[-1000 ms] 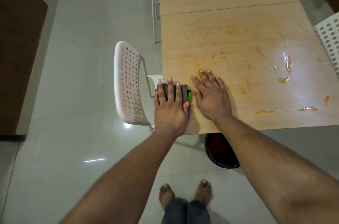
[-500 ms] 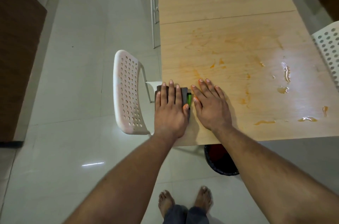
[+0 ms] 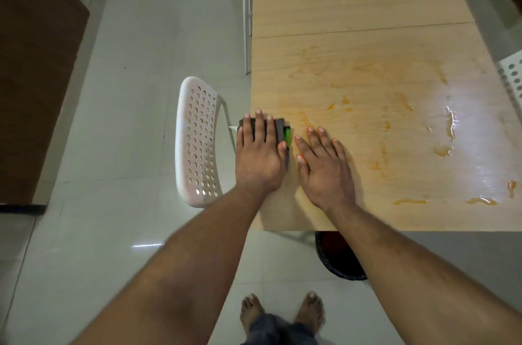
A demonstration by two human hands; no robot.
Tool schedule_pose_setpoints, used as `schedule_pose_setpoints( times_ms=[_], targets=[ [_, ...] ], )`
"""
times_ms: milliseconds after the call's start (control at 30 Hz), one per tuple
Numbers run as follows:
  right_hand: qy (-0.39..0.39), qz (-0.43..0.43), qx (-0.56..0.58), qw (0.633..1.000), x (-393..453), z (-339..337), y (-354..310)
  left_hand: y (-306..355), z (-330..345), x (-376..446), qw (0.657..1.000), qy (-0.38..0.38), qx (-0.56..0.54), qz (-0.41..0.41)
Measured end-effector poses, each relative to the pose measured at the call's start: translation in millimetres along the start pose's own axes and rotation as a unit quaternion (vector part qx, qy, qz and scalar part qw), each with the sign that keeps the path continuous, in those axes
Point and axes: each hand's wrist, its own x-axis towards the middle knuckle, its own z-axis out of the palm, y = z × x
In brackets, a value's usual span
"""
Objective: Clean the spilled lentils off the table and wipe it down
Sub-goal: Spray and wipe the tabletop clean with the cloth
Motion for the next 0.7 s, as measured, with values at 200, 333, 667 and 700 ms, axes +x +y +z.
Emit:
schedule_pose_setpoints(
  times_ms=[200,333,667,700],
  targets=[
    [-0.008,0.005,0.035,0.999,0.8,-2.1,6.2,7.7,2.0,0.5,1.000,-0.001,0.001,-0.017],
    [-0.015,0.019,0.067,0.997,9.2,-14.4,4.8,9.5,1.1,-30.1,1.000,-0.012,-0.002,-0.019],
    [-0.019,0.037,0.020,0.999,147.0,-21.3,48.8,-0.6,-10.5,98.2,0.999,-0.011,-0.004,-0.041],
    [-0.013,0.038,0.013,0.999,156.2,-17.9,51.7,-2.0,-10.7,118.7,0.999,-0.011,0.001,-0.039]
  ],
)
